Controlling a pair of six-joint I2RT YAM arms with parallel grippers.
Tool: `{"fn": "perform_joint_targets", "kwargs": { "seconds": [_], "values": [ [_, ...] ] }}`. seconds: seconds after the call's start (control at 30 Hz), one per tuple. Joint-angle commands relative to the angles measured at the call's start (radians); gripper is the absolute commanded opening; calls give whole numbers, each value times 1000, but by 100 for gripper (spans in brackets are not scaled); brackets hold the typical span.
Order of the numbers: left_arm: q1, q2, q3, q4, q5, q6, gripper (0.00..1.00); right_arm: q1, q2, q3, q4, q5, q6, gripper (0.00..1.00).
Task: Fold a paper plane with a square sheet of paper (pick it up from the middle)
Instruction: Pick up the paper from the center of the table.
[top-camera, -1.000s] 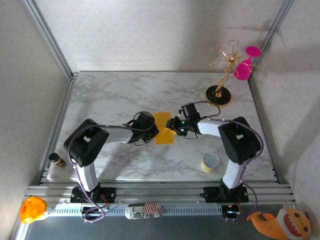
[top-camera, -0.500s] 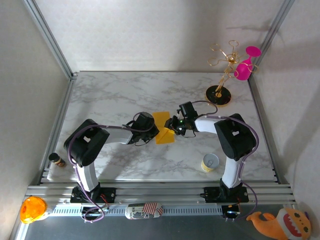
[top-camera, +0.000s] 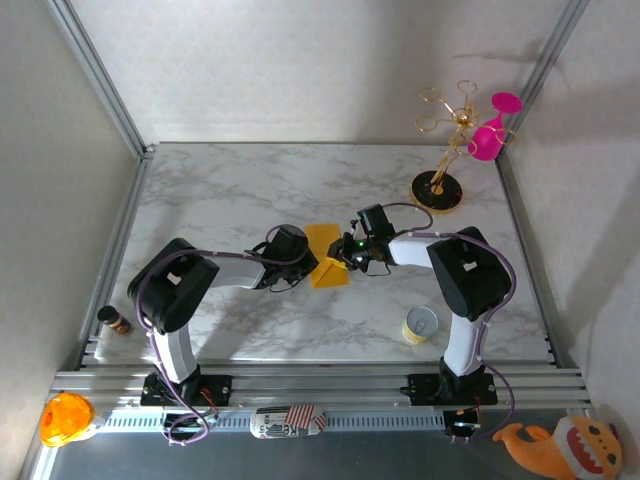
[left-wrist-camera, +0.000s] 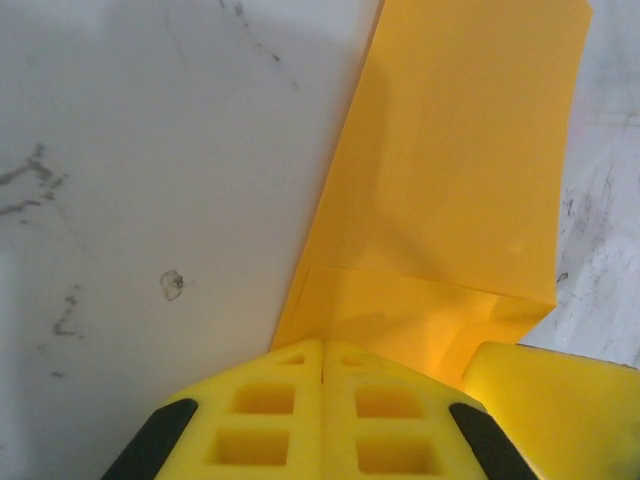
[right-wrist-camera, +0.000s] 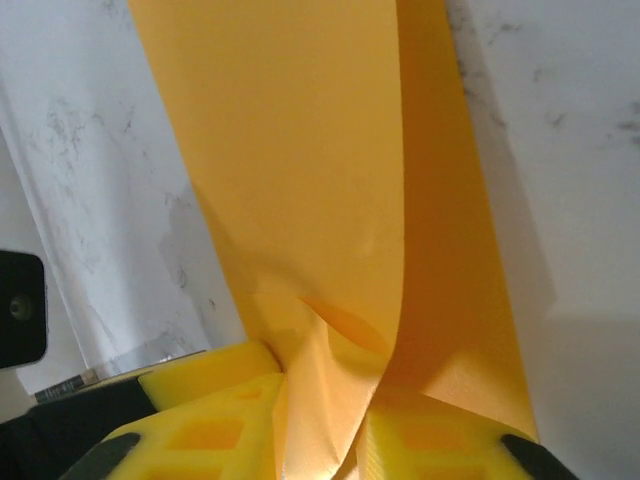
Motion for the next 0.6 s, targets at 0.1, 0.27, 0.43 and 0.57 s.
{"fn": "perform_joint_targets", "kwargs": {
  "seconds": [0.1,0.27,0.43,0.57],
  "values": [
    [9,-4,-24,-54,0,-12,6,12,16,-20,47,-31,2,19],
    [16,-27,-22,-43,17,-11,8,13,22,-17,76,-28,-6,15],
    [43,-101,-8,-58,31,19,15,12,20,-9,88,-12,-24,6],
    [80,-180,-21,-66,48,47,26,9,-2,-13,115,-16,-31,1]
  ]
}}
